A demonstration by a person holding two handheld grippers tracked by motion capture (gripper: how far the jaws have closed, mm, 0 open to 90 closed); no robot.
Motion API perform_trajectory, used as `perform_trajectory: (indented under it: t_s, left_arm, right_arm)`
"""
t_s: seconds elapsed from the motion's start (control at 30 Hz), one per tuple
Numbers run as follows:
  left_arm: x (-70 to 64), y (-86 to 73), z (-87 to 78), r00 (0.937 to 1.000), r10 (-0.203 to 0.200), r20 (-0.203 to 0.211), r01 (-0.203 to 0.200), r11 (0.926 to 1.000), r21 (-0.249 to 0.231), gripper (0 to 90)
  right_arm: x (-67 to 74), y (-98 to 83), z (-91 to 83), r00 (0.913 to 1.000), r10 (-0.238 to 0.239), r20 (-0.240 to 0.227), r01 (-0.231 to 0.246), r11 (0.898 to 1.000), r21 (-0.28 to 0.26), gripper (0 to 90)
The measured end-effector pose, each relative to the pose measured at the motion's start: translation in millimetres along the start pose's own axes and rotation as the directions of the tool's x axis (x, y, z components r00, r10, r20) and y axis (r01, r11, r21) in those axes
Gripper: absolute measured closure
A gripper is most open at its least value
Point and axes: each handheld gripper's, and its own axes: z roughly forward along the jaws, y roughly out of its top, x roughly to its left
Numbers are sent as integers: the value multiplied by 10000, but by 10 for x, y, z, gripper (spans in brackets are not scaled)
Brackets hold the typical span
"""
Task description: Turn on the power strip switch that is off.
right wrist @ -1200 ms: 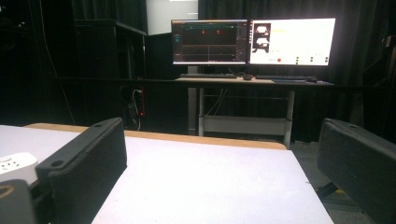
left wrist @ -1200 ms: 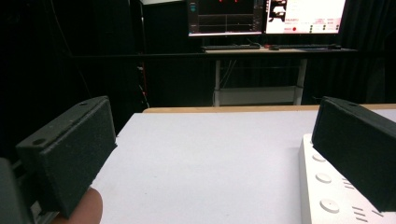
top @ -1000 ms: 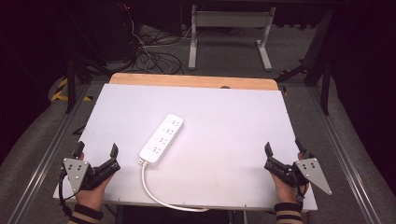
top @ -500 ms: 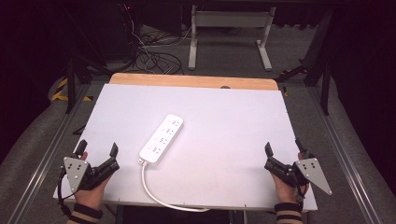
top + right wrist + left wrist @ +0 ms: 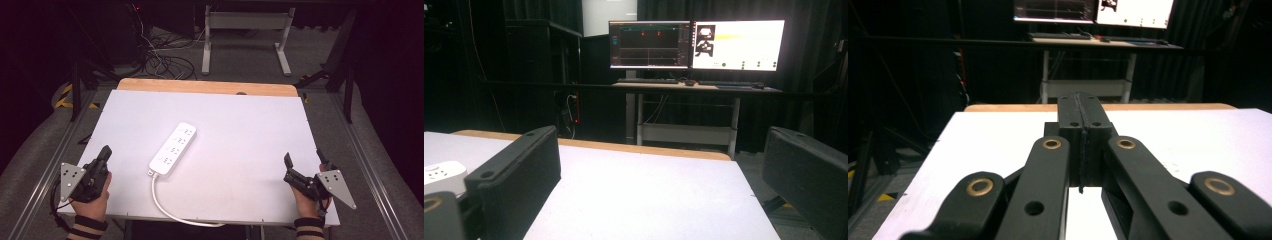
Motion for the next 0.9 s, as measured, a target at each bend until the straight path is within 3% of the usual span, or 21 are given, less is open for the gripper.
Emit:
perform_trajectory:
  t_s: [0.03,0.17,0.2,0.37,0.47,0.57,0.6,0.73,0.77,0.8,0.83,0.87,0.9]
  left_arm:
    - [-7,47,11,9997,248,72,-248,9997,69,900]
    - [-36,170,51,9984,309,465,-323,9990,298,900]
    - [-72,229,98,9964,325,786,-371,9976,587,900]
    - [-228,303,261,9860,643,1540,-830,9895,1186,900]
    - [-344,355,389,9754,846,2034,-1206,9777,1720,900]
    - [-487,422,527,9633,1099,2449,-1661,9607,2226,900]
    - [-487,422,527,9633,1099,2449,-1661,9607,2226,900]
    - [-717,528,765,9536,1658,2513,-2396,9233,3002,900]
    - [-717,528,765,9536,1658,2513,-2396,9233,3002,900]
    - [-798,542,851,9494,1718,2629,-2598,8999,3501,900]
    - [-798,542,851,9494,1718,2629,-2598,8999,3501,900]
    - [-861,531,958,9437,1602,2895,-2782,8578,4322,900]
    - [-890,503,1011,9401,1614,3002,-2947,8274,4781,900]
  right_arm:
    - [0,-2,-3,10000,4,25,-4,10000,25,30]
    - [-13,-1,-22,10000,23,42,-23,10000,18,31]
    - [-21,-1,-28,10000,26,86,-26,10000,13,31]
    - [-52,-3,-53,9998,35,185,-35,10000,18,32]
    - [-69,-4,-53,9997,88,239,-88,10000,18,32]
    - [-64,-1,-48,9998,71,211,-71,10000,7,33]
    - [-64,-1,-48,9998,71,211,-71,10000,7,33]
    - [-51,-1,-29,9999,71,133,-72,10000,31,33]
    - [-51,-1,-29,9999,71,133,-72,10000,31,33]
    - [-47,4,-29,9999,69,102,-69,10000,17,35]
    - [-47,4,-29,9999,69,102,-69,10000,17,35]
    - [-50,7,-32,9999,88,121,-88,10000,-4,35]
    - [-55,8,-34,9999,101,136,-101,9999,-14,34]
